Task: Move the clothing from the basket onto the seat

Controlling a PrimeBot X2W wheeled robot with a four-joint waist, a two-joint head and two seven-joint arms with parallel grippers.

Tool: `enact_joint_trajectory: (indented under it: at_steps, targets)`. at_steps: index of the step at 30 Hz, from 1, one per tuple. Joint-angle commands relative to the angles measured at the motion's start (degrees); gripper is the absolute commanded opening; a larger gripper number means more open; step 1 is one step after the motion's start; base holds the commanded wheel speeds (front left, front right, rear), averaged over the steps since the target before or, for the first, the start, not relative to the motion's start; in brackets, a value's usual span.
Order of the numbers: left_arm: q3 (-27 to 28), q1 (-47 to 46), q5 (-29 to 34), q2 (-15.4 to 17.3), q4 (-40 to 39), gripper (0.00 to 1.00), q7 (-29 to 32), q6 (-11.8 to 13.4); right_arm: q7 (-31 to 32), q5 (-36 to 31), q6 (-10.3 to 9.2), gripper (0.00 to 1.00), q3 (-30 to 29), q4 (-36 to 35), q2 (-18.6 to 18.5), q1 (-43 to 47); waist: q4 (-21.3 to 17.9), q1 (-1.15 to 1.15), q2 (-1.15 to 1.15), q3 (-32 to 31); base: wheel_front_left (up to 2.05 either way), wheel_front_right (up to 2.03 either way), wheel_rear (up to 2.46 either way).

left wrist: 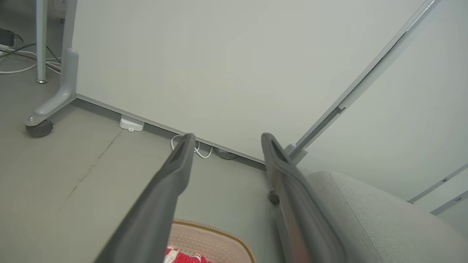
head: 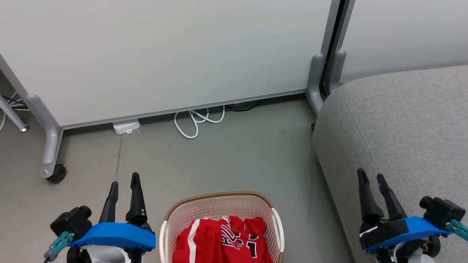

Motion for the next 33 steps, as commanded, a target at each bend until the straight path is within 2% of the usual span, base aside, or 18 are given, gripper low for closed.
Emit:
enact_joint_trajectory:
  at_steps: [1,33]
  targets:
    - [-0.2,-1.4,1.6,0.4,-0.1,1.00,-0.6,-0.3,-0.5,-1.8,0.09,1.00,0.0,-0.5,-0.4,-1.0,0.0,0.00,0.00,-0.1,0.00,0.00,0.00]
    - [-1.4,-2.7,15.1,0.5,4.4,1.00,-4.7,-0.7,-3.4,-17.9,0.12,1.00,0.3,-1.3,-0.5,-0.5,0.3,0.00,0.00,0.1,0.00,0.00,0.00]
